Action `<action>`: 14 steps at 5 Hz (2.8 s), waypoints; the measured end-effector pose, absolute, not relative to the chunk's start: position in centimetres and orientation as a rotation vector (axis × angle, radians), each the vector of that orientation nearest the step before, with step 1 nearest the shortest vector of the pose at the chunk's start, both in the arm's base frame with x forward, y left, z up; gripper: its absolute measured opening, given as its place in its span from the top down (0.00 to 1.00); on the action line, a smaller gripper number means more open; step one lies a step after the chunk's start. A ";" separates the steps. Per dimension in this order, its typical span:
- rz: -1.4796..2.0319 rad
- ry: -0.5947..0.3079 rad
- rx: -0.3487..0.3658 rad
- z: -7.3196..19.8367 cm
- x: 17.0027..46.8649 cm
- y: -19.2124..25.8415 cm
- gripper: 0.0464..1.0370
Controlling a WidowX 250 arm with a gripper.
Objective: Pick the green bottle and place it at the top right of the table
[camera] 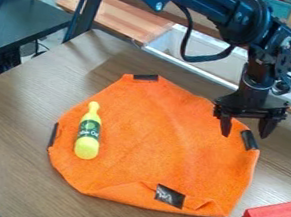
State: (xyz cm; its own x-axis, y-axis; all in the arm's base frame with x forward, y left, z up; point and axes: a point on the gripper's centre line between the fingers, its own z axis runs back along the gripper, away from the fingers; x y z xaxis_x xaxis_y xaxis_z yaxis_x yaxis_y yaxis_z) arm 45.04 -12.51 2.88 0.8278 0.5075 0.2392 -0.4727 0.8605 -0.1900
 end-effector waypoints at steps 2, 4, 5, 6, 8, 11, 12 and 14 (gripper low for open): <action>0.555 -0.210 -0.142 0.7 43.0 -11.2 0.04; 0.531 -0.267 -0.248 5.3 40.3 -8.3 0.04; 0.533 -0.298 -0.275 6.4 38.3 -5.9 0.04; 0.525 -0.293 -0.261 6.3 35.6 -2.9 0.04; 0.546 -0.294 -0.230 5.2 33.1 1.8 0.04; 0.620 -0.301 0.041 6.2 31.6 5.8 0.04; 0.649 -0.294 0.063 6.1 31.2 7.1 0.04; 0.614 -0.295 0.043 4.8 31.0 7.7 0.04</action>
